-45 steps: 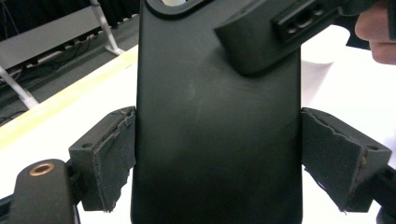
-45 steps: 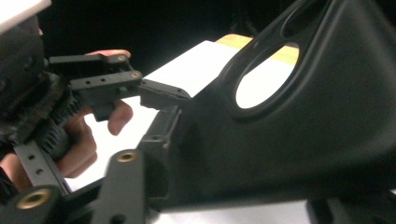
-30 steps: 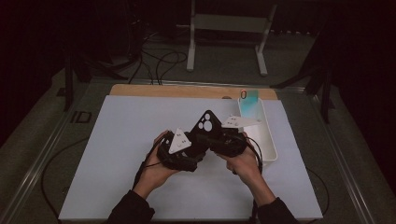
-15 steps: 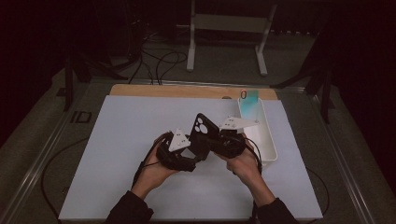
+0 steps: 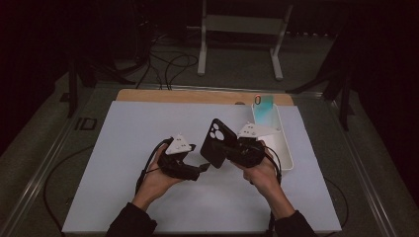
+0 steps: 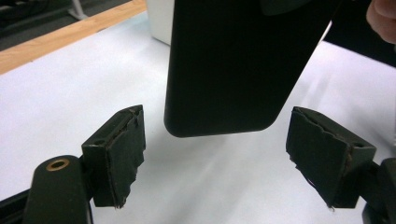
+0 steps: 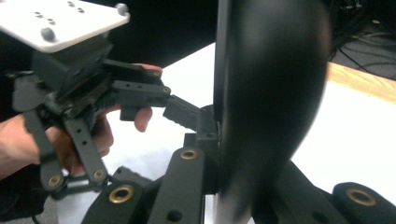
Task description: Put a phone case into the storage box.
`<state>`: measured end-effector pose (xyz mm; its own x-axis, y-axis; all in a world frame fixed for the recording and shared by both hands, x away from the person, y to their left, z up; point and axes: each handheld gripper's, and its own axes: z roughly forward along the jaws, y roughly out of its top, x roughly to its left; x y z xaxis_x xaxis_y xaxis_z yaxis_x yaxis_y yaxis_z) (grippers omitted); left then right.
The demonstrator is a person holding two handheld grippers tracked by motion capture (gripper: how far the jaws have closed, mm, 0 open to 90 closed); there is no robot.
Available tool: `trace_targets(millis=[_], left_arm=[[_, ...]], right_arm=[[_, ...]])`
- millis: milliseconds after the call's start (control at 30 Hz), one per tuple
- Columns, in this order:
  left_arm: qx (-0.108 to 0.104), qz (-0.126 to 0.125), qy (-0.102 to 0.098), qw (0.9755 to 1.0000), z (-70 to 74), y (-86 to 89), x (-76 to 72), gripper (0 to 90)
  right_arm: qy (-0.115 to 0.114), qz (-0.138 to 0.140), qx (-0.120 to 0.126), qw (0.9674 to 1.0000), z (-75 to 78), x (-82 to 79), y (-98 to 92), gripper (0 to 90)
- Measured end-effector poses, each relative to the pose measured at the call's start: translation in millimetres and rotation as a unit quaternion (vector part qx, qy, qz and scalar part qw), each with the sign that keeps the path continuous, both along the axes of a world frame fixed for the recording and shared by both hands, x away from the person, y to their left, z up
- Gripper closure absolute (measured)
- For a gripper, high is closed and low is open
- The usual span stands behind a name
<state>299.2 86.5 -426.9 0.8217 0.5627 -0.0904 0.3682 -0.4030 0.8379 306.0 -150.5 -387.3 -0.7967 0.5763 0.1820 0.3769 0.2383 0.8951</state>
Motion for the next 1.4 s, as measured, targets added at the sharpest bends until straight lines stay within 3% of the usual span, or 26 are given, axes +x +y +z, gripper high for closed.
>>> trace_targets(millis=[333,500,600,767,867,933,1000,1267,1400], left_arm=[[-0.028,-0.031,0.019,0.999,-0.1,7.2,1.0,29.2],[-0.054,-0.075,0.039,0.995,-1.0,8.5,1.6,33.5],[-0.058,-0.091,0.039,0.9935,-0.8,7.0,-0.1,33.8],[-0.055,-0.109,0.039,0.9917,-1.4,5.3,-1.8,36.2],[-0.049,-0.115,0.034,0.9916,-1.7,5.4,-2.9,40.1],[-0.036,-0.116,0.029,0.9921,-2.6,5.2,-4.1,48.0],[-0.025,-0.116,0.02,0.9927,-3.9,4.1,-5.8,55.0],[-0.013,-0.118,0.031,0.9924,-11.5,1.1,-6.8,73.8],[-0.022,-0.115,0.035,0.9926,-12.8,1.9,-6.9,77.1]], right_arm=[[-0.027,0.06,0.005,0.9978,7.2,-12.9,6.2,86.9],[-0.028,0.095,0.021,0.9949,8.8,-14.2,5.2,87.0],[-0.024,0.117,0.038,0.9921,8.6,-13.9,2.7,87.0],[-0.023,0.135,0.034,0.99,8.1,-14.8,2.2,87.0],[-0.022,0.14,0.034,0.9894,7.2,-13.8,1.2,87.0],[-0.023,0.134,0.032,0.9901,7.1,-12.8,-0.2,86.7],[-0.029,0.118,0.014,0.9925,7.3,-10.5,-1.3,84.1],[-0.06,0.08,-0.036,0.9943,6.3,-10.1,5.4,56.3],[-0.055,0.075,-0.028,0.9952,4.1,-7.5,5.8,52.2]])
